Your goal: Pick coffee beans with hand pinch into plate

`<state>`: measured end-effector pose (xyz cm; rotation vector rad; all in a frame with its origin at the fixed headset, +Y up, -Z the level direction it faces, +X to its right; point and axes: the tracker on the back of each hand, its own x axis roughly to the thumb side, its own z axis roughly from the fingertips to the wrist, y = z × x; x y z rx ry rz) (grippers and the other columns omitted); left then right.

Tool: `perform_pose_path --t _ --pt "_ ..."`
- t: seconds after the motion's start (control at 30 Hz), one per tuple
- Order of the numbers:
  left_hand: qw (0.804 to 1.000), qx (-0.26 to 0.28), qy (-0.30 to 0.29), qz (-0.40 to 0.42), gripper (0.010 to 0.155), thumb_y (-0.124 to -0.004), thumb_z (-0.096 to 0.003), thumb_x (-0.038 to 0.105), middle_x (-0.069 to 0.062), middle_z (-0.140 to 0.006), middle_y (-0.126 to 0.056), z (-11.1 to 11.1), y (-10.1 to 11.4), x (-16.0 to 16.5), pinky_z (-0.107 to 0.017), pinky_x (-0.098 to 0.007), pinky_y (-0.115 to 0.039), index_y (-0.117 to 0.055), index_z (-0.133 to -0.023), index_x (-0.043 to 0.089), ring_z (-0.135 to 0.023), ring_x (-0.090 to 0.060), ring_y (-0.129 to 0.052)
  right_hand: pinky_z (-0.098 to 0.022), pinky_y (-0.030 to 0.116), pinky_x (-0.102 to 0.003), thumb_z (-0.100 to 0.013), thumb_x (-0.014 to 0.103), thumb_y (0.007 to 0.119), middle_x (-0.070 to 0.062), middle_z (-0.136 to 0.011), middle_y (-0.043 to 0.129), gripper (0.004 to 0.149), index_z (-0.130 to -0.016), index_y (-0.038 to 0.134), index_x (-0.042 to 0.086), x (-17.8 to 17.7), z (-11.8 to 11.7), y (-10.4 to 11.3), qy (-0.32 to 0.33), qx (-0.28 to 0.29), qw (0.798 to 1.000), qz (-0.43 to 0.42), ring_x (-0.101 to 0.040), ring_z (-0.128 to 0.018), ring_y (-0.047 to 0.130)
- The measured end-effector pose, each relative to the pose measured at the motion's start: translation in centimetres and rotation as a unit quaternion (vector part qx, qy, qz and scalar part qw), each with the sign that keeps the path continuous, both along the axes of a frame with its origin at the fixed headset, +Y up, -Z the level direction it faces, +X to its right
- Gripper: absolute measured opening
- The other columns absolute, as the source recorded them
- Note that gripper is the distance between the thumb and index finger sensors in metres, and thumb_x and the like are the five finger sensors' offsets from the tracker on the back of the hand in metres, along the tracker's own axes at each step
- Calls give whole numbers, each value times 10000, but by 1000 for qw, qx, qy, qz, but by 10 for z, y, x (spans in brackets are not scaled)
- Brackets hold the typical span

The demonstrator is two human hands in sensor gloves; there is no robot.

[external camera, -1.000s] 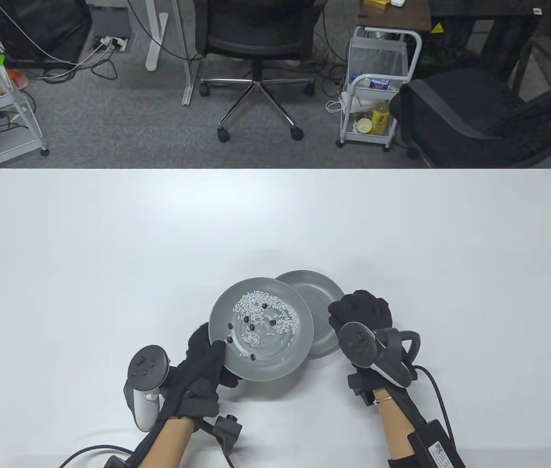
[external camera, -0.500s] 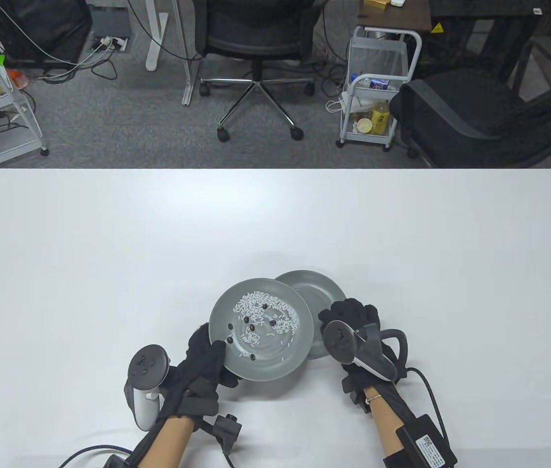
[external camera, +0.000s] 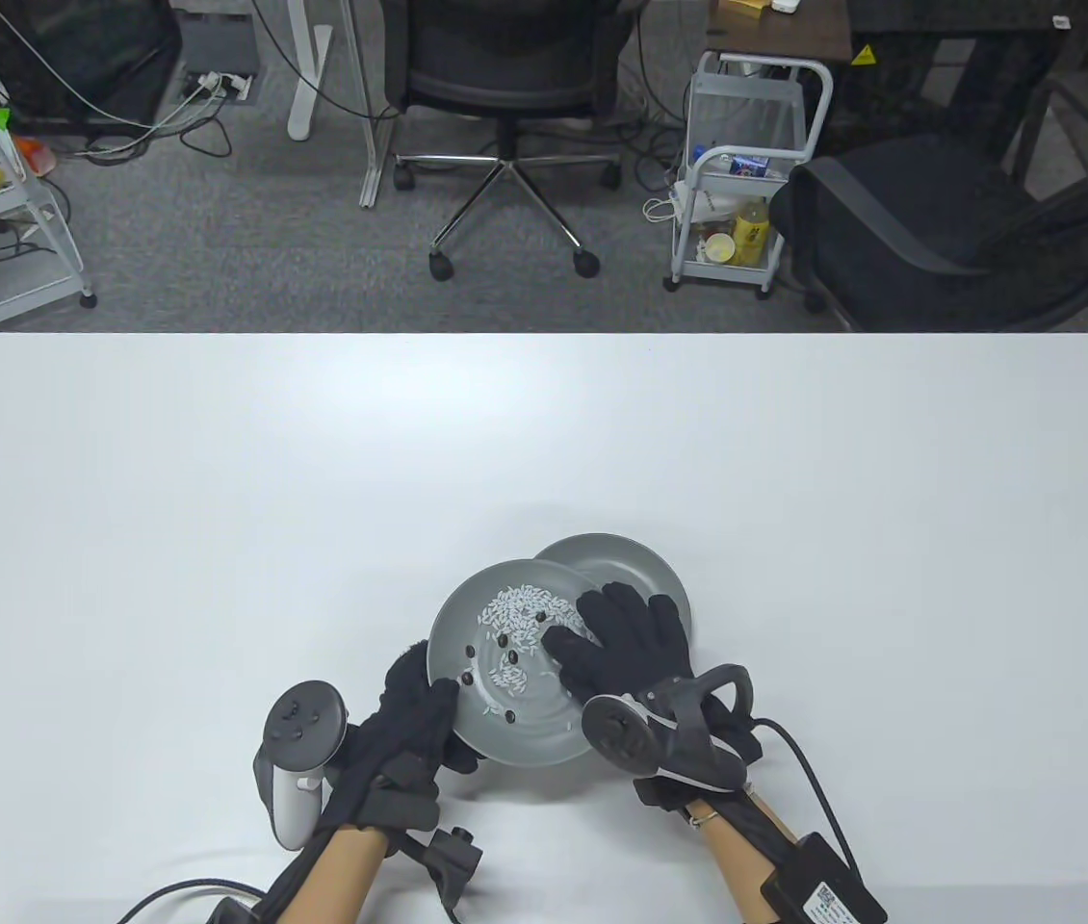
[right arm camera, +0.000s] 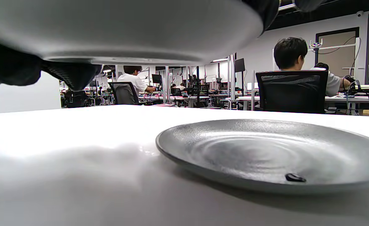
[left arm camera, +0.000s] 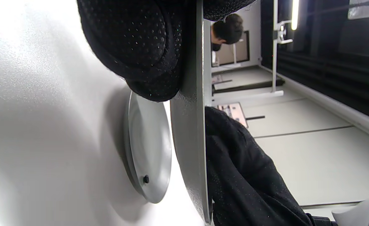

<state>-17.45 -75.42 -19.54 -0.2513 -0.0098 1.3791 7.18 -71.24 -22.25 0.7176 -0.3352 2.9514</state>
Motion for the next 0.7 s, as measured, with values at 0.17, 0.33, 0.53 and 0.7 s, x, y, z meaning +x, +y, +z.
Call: perform_pose_path --t 0.17,0.33,0.53,0.7 --pt "1000 5 -9 0 596 -594 -658 249 -223 -1002 -688 1 0 3 -365 -332 -893 -290 -1103 -3 -562 -266 -969 -775 436 -649 -645 487 675 -83 -1161 616 366 -993 688 376 -1 2 0 0 14 1000 -8 -403 -1113 532" --pt "1000 3 -14 0 596 -595 -658 251 -227 -998 -690 1 -1 4 -359 -331 -894 -294 -1102 -8 -556 -268 -970 -777 472 -624 -622 462 722 6 -1056 706 319 -914 759 339 -6 6 1 5 55 998 11 -342 -1089 606" --pt "1000 1 -11 -6 592 -598 -657 249 -215 -1003 -695 1 -2 4 -367 -338 -889 -297 -1106 5 -563 -272 -967 -785 466 -619 -640 434 697 16 -1031 712 319 -926 751 303 -3 6 4 9 49 999 -8 -317 -1082 621" --pt "1000 -7 2 -3 594 -596 -658 248 -216 -1009 -687 1 -3 2 -375 -342 -885 -290 -1107 7 -572 -275 -962 -771 480 -618 -655 418 683 -8 -1025 708 322 -938 742 276 22 2 24 -29 72 993 -89 -345 -1059 634"
